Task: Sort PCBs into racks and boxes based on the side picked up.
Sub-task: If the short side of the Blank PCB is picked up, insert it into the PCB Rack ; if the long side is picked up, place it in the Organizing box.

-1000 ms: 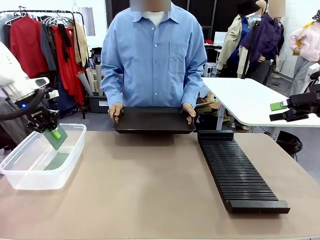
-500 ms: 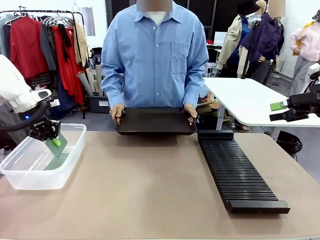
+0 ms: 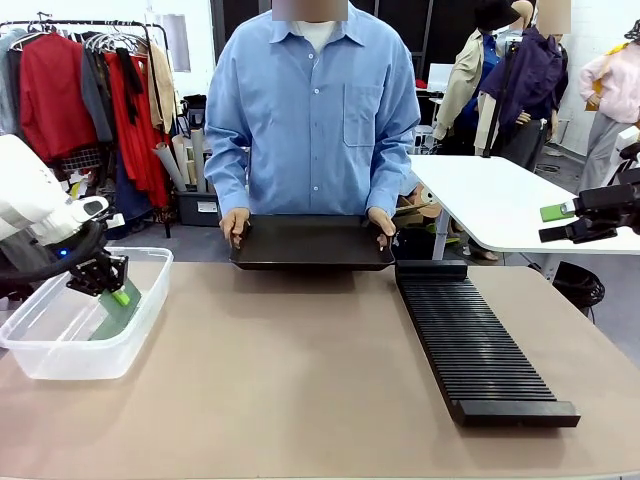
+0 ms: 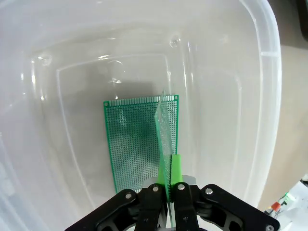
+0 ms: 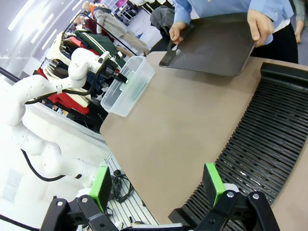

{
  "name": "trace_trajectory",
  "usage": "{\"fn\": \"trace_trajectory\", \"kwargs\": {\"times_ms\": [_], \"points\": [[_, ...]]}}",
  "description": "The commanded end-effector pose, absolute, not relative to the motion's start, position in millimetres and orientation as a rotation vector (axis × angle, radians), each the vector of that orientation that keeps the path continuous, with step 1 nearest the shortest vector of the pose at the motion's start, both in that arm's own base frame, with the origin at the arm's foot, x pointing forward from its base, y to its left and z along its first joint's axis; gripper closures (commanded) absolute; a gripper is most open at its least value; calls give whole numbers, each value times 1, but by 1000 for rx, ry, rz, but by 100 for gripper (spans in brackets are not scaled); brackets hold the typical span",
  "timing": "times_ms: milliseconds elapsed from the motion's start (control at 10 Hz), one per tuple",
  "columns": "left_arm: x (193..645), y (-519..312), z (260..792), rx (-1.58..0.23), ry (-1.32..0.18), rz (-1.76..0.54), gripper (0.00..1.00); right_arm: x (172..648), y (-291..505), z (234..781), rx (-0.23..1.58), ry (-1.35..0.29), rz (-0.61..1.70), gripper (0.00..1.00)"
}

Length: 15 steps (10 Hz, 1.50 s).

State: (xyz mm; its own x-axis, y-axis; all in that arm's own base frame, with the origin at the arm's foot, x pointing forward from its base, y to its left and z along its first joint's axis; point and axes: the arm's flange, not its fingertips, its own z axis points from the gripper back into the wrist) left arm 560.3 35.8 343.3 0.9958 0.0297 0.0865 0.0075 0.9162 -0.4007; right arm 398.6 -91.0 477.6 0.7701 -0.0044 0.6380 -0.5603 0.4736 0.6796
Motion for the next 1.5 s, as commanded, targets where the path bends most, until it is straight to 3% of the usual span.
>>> {"fn": "trace_trajectory", "kwargs": {"times_ms": [0, 200, 300, 700, 800, 1400], "points": [[559, 39, 333, -453, -99, 1, 100, 400, -90, 481, 1040, -630, 361, 0], [561, 40, 326, -467, -76, 8, 100, 400, -90, 481, 1040, -630, 361, 0], [562, 40, 325, -463, -69, 12, 88, 400, -90, 481, 1040, -630, 361, 0], [567, 41, 337, -406, -58, 16, 10, 400, -90, 481, 1040, -630, 361, 0], [566, 41, 343, -360, -59, 28, 0, 400, -90, 481, 1040, -630, 361, 0], [559, 29, 386, -244, -43, 39, 0, 400, -90, 481, 1040, -630, 361, 0]]}}
